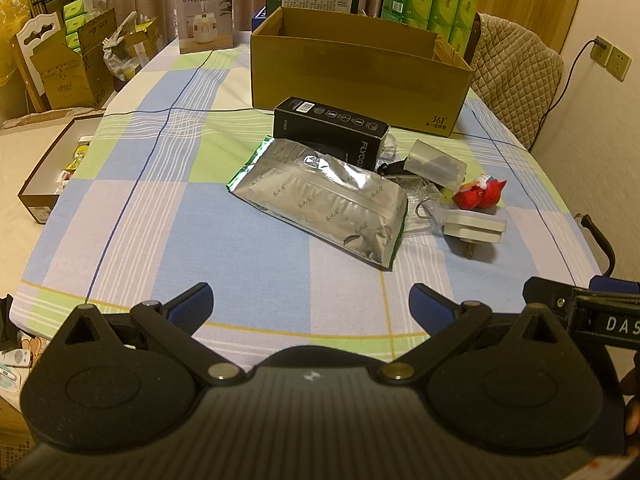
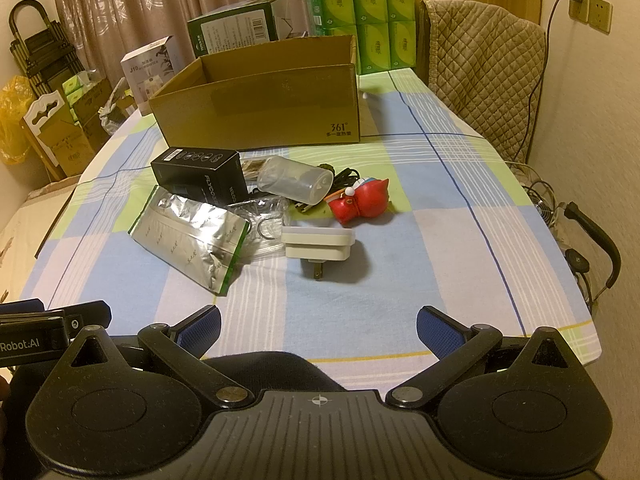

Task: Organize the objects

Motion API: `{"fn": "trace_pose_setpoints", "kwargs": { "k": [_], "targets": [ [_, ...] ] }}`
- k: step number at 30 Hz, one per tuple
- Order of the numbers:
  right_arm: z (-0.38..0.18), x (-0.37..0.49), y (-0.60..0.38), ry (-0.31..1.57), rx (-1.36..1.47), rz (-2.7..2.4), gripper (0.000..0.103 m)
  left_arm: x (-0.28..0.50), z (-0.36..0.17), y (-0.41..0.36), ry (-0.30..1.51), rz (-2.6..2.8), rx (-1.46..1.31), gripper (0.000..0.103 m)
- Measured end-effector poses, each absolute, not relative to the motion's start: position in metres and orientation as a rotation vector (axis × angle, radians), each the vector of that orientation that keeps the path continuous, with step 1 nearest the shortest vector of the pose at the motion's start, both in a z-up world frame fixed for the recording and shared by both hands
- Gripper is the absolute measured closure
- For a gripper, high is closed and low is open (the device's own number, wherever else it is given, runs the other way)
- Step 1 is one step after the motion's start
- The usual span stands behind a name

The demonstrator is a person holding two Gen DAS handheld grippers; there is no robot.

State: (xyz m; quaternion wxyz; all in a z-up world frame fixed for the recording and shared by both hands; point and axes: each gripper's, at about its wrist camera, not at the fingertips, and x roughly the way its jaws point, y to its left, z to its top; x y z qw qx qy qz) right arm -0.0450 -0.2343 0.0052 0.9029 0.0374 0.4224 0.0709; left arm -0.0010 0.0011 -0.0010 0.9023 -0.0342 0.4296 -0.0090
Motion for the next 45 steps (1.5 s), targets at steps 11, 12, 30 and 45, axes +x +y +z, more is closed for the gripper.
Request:
{"fn": "trace_pose_setpoints", "kwargs": {
  "k": [11, 12, 30, 45],
  "targets": [
    [0.004, -0.04, -0.242, 0.874, 0.113, 0.149, 0.002, -0.003, 0.005, -0.001, 0.882, -0.023, -0.077, 0.001],
    [0.005, -0.04, -0.243, 0.873, 0.122, 0.148, 0.002, -0.002, 0.006, 0.0, 0.882, -0.031, -0.081, 0.001],
    [0.008, 0.008, -0.254, 0.825, 0.088, 0.189, 0.002, 0.066, 0.023, 0.02, 0.863, -0.013, -0.193, 0.001],
    [-0.056, 0.071, -0.239, 0.914, 0.076, 0.238, 0.015, 0.12, -0.042, 0.024, 0.987, -0.008, -0.237, 0.001]
  ]
}}
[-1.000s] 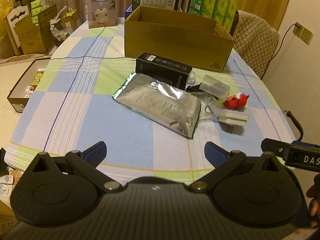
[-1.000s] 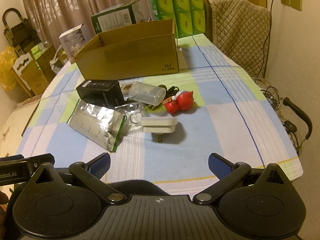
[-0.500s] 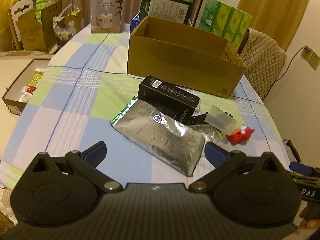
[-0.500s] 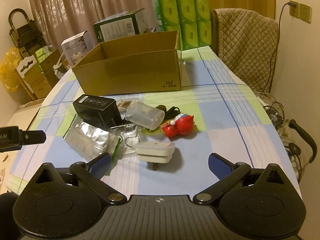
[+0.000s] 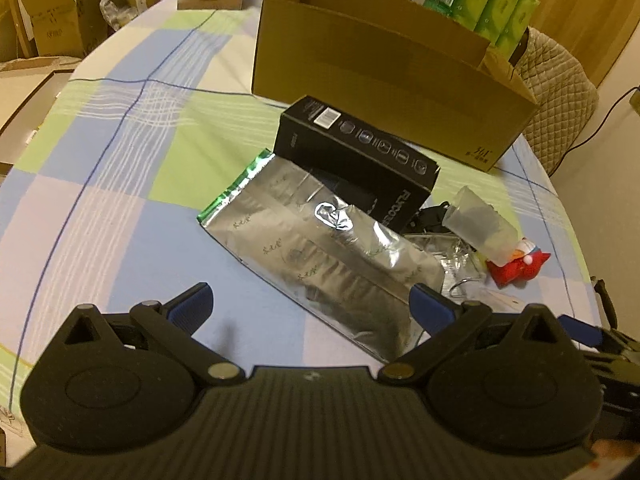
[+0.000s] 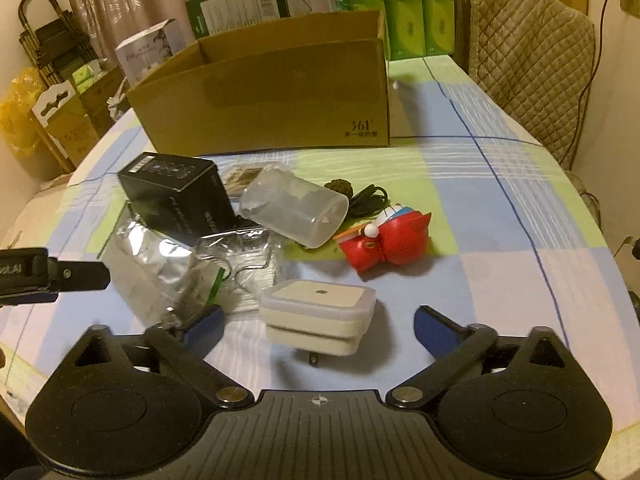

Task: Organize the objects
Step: 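Grasp the white square night-light plug with the right gripper while the left gripper approaches the silver foil bag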

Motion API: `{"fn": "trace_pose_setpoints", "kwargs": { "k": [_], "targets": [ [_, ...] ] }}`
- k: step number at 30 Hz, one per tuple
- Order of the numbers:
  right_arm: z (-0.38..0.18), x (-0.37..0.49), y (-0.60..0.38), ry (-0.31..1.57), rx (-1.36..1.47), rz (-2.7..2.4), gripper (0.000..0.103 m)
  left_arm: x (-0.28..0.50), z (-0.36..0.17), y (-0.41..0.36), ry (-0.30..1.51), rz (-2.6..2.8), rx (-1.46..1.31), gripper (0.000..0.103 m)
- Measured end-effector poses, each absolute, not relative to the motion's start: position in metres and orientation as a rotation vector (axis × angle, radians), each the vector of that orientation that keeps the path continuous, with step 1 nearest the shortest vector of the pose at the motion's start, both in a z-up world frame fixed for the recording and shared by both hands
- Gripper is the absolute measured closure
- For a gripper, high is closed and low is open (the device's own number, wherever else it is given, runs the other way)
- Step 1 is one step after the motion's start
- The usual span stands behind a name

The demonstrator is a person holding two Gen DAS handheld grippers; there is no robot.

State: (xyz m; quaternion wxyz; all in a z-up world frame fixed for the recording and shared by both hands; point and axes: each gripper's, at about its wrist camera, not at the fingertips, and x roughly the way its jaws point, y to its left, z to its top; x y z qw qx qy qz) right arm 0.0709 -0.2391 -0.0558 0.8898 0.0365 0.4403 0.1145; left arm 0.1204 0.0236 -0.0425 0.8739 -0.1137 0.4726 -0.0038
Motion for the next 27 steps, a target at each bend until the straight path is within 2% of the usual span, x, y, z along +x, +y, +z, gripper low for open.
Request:
{"fn": "trace_pose_setpoints", "kwargs": {
  "k": [4, 6, 27],
  "targets": [
    [-0.064, 0.078, -0.24, 0.931, 0.08, 0.238, 0.027, 0.125, -0.05, 0.025, 1.001, -0.015, -0.249, 0.001],
    [-0.066, 0.079, -0.24, 0.93, 0.087, 0.251, 0.036, 0.127, -0.053, 0.025, 1.002, -0.021, -0.251, 0.001],
    [-0.066, 0.068, -0.193, 0.966, 0.084, 0.489, 0.037, 0.12, -0.045, 0.046, 1.002, -0.021, -0.242, 0.001]
  ]
}}
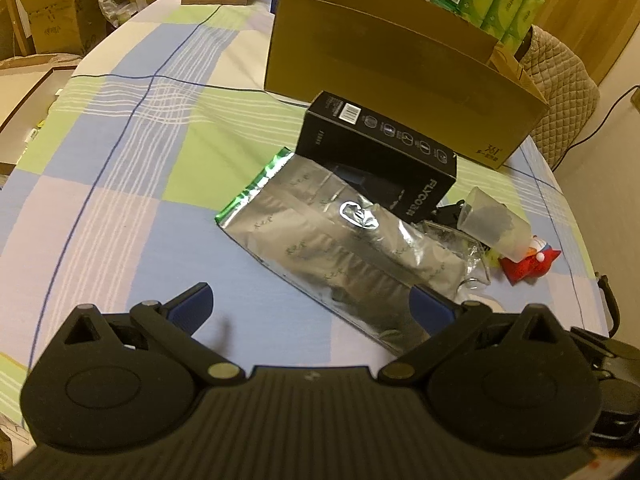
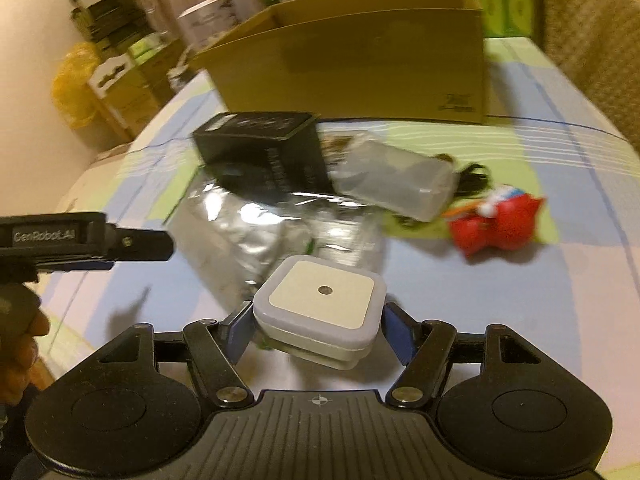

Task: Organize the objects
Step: 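Grasp the white square night-light plug with the right gripper while the left gripper approaches the silver foil bag, then grasp the silver foil bag with the left gripper while the right gripper holds the night-light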

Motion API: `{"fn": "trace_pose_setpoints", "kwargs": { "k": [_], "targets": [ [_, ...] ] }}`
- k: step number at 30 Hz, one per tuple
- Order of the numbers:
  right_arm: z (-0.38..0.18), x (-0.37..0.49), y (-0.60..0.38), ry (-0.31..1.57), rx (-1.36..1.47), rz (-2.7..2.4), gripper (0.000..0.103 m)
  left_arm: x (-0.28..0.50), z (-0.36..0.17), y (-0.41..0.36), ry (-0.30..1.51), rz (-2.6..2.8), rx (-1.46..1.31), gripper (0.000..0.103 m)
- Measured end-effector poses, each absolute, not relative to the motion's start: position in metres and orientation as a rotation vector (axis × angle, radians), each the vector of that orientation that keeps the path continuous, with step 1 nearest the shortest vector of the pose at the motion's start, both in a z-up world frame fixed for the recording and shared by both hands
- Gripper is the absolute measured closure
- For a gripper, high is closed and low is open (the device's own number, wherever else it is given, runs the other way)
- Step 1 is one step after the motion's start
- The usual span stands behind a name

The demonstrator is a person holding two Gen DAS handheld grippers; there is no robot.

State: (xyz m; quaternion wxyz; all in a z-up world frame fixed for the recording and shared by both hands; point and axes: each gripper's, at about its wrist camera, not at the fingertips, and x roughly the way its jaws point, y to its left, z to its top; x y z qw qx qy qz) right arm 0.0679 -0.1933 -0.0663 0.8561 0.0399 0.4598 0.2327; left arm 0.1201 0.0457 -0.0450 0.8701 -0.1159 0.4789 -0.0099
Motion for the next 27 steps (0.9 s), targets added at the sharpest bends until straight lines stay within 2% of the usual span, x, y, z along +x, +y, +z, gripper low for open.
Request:
{"fn": "trace_pose_setpoints", "kwargs": {
  "k": [11, 27],
  "targets": [
    [-0.076, 0.077, -0.137, 1.004, 0.041, 0.707, 0.038, 0.122, -0.037, 0.072, 0.99, 0.031, -0.244, 0.001],
    [-0.041, 0.079, -0.19, 0.93, 0.016, 0.579, 0.038, 0.191, -0.06, 0.075, 1.066, 0.088, -0.496, 0.001]
  ]
}}
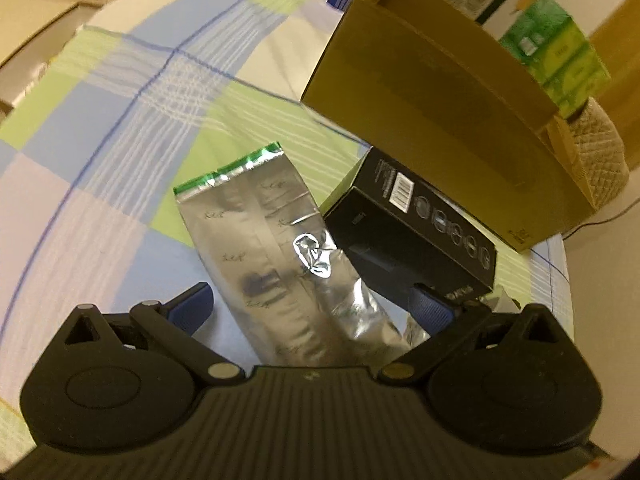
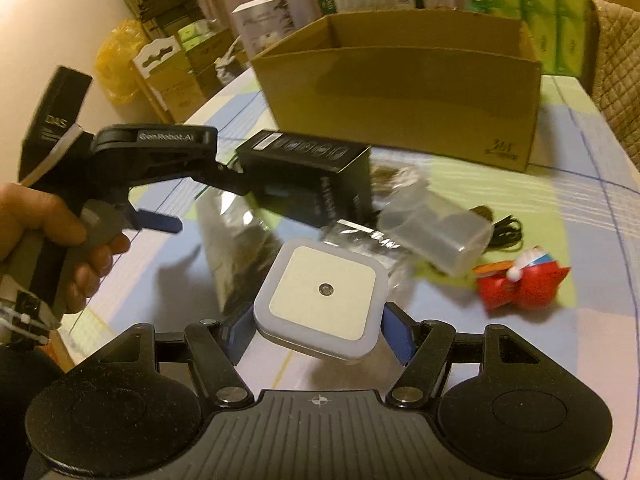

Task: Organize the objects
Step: 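Grasp the silver foil bag with the left gripper while the right gripper holds the night-light, then carry the foil bag and night-light into the cardboard box and release both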

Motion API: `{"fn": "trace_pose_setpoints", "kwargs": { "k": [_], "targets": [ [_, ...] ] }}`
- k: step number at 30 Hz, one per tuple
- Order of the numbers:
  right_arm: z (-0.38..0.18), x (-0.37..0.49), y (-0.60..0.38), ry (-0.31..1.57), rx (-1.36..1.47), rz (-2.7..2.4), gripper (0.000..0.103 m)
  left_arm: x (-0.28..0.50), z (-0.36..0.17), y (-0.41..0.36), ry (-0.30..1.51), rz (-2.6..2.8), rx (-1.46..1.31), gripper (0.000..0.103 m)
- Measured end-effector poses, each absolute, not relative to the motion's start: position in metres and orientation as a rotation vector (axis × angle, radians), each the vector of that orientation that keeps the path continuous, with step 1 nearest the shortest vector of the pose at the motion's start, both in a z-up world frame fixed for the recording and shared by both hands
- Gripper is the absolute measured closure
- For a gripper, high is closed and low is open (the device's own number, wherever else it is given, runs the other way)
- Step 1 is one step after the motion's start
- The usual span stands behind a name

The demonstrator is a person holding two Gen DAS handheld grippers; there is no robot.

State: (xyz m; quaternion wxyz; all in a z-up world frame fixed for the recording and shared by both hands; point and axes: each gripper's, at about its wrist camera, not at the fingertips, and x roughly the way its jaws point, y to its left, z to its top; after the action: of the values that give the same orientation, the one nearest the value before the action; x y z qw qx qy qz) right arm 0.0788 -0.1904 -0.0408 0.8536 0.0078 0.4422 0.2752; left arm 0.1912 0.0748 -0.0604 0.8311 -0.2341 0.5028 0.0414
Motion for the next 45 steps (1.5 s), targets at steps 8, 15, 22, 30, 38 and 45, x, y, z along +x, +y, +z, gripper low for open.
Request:
{"fn": "trace_pose_setpoints", "kwargs": {
  "k": [8, 15, 22, 30, 38, 45],
  "targets": [
    [-0.035, 0.085, -0.198, 0.909, 0.019, 0.567, 0.038, 0.204, -0.067, 0.081, 1.132, 0.036, -0.395, 0.031],
    [-0.032, 0.085, -0.193, 0.896, 0.016, 0.575, 0.038, 0.208, -0.055, 0.1, 1.211, -0.037, -0.068, 0.029],
    [-0.03, 0.089, -0.187, 0.899, 0.022, 0.567, 0.038, 0.211, -0.054, 0.108, 1.233, -0.084, -0.045, 0.029],
    [-0.024, 0.095, -0.183, 0.884, 0.008, 0.567, 0.038, 0.222, -0.074, 0.108, 1.331, -0.128, -0.004, 0.047],
    [-0.021, 0.094, -0.182, 0.877, 0.013, 0.565, 0.038, 0.222, -0.073, 0.105, 1.352, -0.152, 0.065, 0.068],
    [-0.011, 0.089, -0.184, 0.865, 0.015, 0.56, 0.038, 0.208, -0.051, 0.116, 1.344, -0.132, 0.067, 0.069]
  ]
}}
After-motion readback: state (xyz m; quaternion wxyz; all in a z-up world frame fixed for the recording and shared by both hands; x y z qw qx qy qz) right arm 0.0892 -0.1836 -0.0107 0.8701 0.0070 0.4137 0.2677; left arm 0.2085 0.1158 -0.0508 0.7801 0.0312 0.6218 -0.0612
